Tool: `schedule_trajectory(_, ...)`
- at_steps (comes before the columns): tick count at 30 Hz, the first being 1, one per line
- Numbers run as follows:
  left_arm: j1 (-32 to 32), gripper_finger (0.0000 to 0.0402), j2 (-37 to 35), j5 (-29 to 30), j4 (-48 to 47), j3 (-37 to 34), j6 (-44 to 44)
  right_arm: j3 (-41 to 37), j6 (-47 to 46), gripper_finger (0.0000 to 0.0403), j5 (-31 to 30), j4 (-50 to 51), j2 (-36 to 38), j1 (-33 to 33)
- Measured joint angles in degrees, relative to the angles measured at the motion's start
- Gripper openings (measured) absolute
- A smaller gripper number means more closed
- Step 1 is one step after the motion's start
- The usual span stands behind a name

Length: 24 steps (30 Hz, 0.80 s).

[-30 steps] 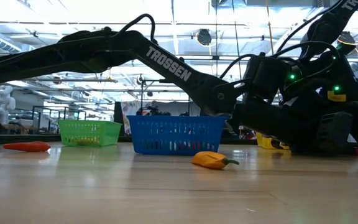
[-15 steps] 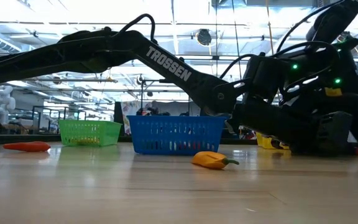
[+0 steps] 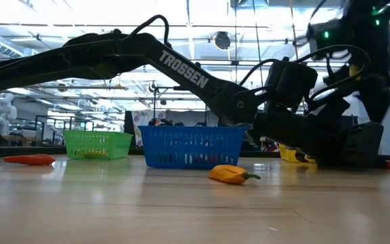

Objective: Sort produce into baskets
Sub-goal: Put the carrot into the green bin

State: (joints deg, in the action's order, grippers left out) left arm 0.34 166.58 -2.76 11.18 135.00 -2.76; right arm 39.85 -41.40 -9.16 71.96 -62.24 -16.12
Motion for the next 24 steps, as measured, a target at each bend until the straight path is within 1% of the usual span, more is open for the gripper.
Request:
schedule_trajectory(2, 0.00, 0.0159, 0.00, -0.02, -0.02, 0.00, 0.00, 3.35, 2.63, 0.0000, -2.71, 3.34, 0.11, 0.26)
schedule_trajectory(4, 0.00, 0.0159, 0.00, 0.00, -0.02, 0.00, 0.00, 6.57, 4.07, 0.0000, -3.97, 6.61, 0.11, 0.79)
schedule_trajectory(9, 0.00, 0.0159, 0.00, 0.00, -0.06, 0.00, -0.02, 14.50, 3.03, 0.0000, -6.08, 12.13, 0.11, 2.71)
schedule_trajectory(16, 0.00, 0.0155, 0.00, 0.20, -0.66, 0.00, -0.09, 24.90, 0.59, 0.0000, -7.07, 12.13, 0.11, 9.81)
schedule_trajectory(19, 0.00, 0.0132, 0.00, 1.18, -0.79, 0.00, -0.18, 28.08, -0.67, 0.0000, -7.06, 10.78, 0.11, 13.51)
schedule_trajectory(24, 0.06, 0.0066, 0.00, 2.02, -0.85, 0.00, -0.22, 31.55, -3.23, 0.0000, -7.05, 7.05, 0.11, 19.70)
